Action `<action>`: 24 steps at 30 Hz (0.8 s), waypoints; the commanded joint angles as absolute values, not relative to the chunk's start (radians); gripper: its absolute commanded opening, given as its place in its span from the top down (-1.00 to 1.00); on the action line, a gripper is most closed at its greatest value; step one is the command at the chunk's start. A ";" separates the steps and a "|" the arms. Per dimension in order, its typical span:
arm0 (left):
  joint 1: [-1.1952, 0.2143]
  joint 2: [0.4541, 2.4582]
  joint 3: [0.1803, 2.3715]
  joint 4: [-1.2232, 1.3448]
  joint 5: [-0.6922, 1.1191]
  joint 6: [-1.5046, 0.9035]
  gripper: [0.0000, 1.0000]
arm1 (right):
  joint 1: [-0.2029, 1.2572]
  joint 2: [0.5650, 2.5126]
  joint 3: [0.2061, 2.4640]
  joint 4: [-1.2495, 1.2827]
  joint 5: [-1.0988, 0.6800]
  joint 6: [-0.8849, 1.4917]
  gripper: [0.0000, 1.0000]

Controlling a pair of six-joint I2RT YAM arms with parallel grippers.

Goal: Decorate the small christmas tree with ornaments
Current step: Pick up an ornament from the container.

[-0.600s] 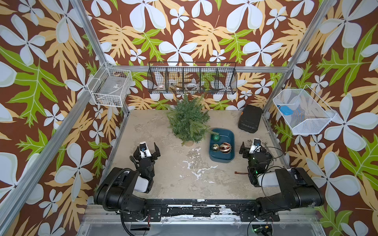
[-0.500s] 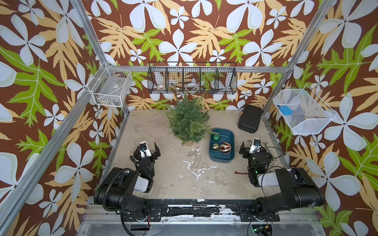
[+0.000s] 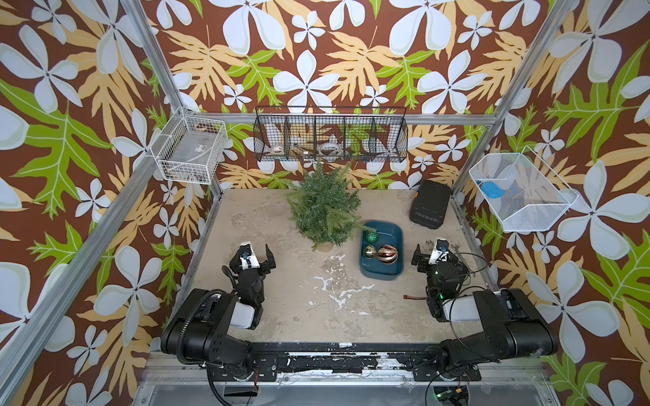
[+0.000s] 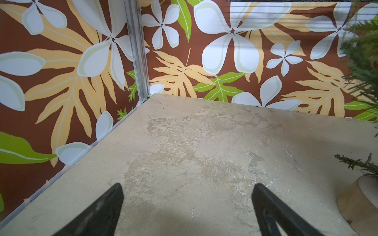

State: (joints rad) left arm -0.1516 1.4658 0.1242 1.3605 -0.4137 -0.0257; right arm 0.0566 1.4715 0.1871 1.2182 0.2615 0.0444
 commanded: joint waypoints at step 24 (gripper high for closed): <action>-0.133 1.113 0.326 0.689 -0.610 -0.265 -1.00 | 0.087 1.037 0.374 0.516 0.406 0.281 -1.00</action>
